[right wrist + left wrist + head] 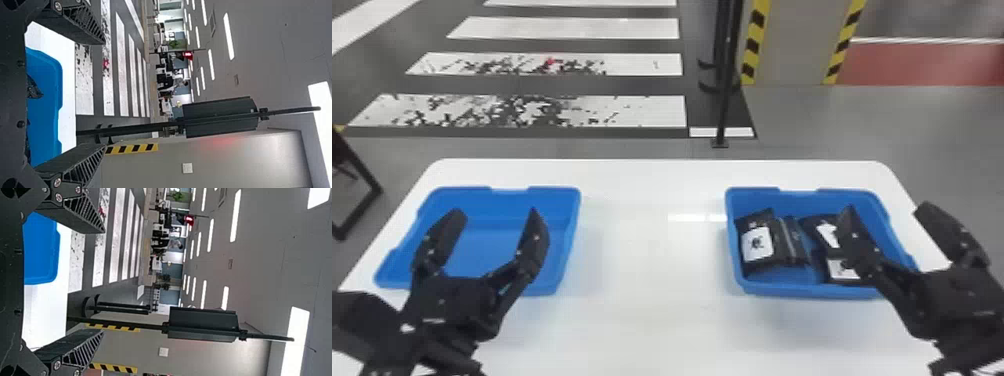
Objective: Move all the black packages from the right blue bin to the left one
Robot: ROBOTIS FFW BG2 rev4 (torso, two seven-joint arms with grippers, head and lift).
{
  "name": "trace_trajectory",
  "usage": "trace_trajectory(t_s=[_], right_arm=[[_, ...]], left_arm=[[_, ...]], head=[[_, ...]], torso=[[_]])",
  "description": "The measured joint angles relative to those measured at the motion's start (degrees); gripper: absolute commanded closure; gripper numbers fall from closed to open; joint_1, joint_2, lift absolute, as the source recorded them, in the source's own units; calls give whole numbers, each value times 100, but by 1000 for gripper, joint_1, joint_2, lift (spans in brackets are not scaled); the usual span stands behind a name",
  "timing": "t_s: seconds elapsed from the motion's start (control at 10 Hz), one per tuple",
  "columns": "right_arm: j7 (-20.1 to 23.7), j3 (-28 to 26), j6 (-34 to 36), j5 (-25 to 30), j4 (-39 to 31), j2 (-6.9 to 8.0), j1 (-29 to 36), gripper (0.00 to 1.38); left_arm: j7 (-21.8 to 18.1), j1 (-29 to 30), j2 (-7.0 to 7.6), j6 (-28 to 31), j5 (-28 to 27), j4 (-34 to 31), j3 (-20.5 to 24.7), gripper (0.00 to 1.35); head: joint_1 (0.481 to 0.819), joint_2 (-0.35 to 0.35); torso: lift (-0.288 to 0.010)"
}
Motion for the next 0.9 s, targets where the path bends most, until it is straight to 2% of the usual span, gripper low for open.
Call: trace_trajectory(t_s=[0.9], right_arm=[[-15, -23, 105, 9, -29, 0, -2, 88]], left_arm=[[0, 14, 0, -4, -12, 0, 12, 142]], head=[[695, 4]], torso=[[-140]])
